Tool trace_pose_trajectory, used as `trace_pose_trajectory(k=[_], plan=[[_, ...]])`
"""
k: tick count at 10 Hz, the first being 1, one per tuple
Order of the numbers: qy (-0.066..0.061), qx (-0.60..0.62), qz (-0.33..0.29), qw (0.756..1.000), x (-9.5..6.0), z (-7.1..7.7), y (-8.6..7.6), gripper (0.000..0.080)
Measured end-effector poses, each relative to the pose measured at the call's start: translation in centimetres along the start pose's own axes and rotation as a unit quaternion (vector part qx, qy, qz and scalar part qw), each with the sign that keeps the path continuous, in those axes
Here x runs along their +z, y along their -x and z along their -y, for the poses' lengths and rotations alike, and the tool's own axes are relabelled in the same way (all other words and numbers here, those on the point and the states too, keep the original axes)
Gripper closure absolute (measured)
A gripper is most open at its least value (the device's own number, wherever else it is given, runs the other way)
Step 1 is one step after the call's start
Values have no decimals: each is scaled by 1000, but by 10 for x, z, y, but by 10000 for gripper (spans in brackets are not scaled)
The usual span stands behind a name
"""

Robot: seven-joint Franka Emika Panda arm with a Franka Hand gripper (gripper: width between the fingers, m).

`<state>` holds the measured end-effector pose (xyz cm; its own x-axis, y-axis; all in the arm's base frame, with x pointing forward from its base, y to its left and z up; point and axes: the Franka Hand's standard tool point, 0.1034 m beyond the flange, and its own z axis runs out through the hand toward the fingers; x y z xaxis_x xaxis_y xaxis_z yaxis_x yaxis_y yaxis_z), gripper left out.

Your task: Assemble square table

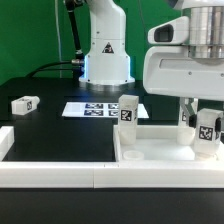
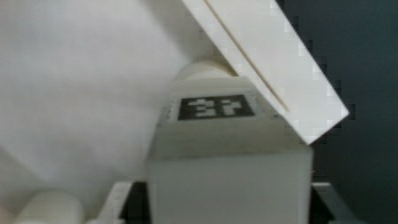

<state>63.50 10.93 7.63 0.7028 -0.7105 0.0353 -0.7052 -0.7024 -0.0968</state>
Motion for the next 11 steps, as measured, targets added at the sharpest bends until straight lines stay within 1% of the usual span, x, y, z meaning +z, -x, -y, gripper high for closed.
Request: trace_pose_trajectory(k=[1,2,3,4,5,6,7,8,9,10,11], plan=[[-5,100,10,995,1,-3,-1,511],[-9,197,20,980,1,-6,-1,511],[-10,271,29,962,2,-7,-1,511],[-12,345,38,938,2,-8,-1,509],[-10,368,39,929,2,-9,-1,509],[-8,405,40,913,2,-9,0,509],[-8,397,40,917,2,-9,0,447],[2,342,40,939,3,-10,3,447],[26,256,42,965,1,-10,9,248],[31,163,31,986,-2,-3,12,178],[30,96,29,994,-3,1,16,178]])
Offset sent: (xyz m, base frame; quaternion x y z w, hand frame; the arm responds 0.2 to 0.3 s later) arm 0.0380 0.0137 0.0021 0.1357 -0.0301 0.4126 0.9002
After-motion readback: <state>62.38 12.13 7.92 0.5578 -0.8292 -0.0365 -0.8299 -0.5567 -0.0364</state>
